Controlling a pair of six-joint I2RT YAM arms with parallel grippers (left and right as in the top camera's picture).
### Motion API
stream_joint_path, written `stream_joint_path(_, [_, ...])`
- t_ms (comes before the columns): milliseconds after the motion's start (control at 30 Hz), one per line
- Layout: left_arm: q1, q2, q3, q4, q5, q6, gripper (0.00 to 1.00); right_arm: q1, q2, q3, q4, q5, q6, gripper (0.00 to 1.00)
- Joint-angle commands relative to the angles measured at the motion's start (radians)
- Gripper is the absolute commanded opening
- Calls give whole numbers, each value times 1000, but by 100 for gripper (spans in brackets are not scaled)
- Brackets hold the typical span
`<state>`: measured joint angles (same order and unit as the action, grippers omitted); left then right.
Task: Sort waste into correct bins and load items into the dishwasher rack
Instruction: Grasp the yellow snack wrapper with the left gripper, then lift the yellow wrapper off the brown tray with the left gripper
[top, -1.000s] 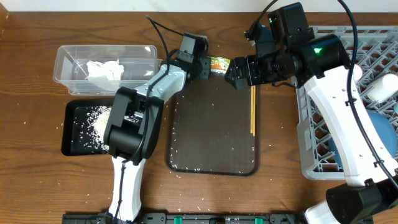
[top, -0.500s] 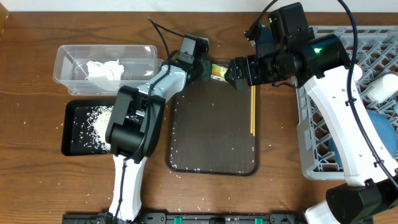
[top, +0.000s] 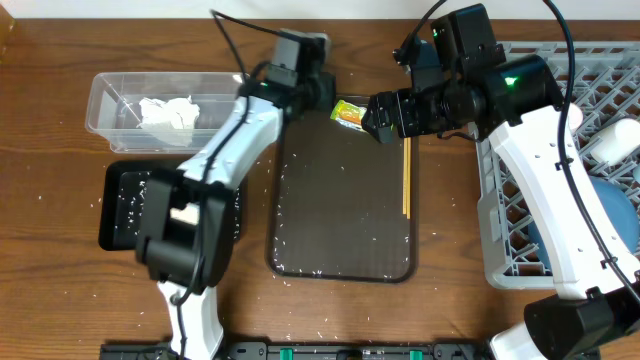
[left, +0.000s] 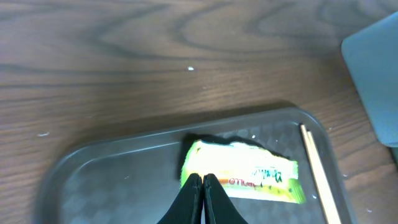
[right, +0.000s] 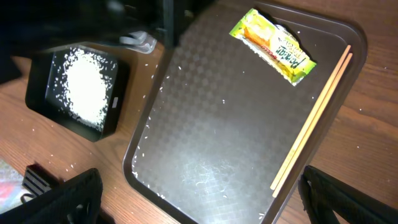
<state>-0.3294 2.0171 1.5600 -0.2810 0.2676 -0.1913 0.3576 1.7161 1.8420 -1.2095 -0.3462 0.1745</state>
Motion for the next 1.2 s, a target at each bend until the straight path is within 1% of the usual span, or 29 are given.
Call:
stream_joint_path(0, [22,-27,2,-49,10,-38,7,10,-5,0,2,-1,-11,99])
stream_joint_path(33, [22,-28,2,-69,10,-66,16,10,-5,0,2,-1,-11,99])
stream_joint_path(100, [19,-21,2,-93,10,-101,46,10,-5,0,2,-1,-11,99])
stream_joint_path(133, [15,-12,2,-100,11,-109,54,10,-5,0,2,-1,-11,99])
stream_joint_path(167, [13,-5,2,-100,13,-111,59,8,-5,0,2,-1,-11,99])
stream_joint_path(233, [5,16,2,-97,13,-126,64,11,-5,0,2,-1,-11,99])
stream_joint_path(467, [-8,103,2,-25,13,-272,67,13,-4,0,2,-1,-11,99])
stream_joint_path(700, [-9,179,2,7,13,-414,66,13,-4,0,2,-1,-11,99])
stream_joint_path(867, [-11,186,2,9,13,-487,66,14,-4,0,2,-1,-11,99])
stream_joint_path(1067, [-16,186,2,28,13,-603,67,14,-4,0,2,-1,-11,99])
stream_joint_path(1167, [-29,187,2,47,12,-623,67,15,-4,0,2,-1,-11,99])
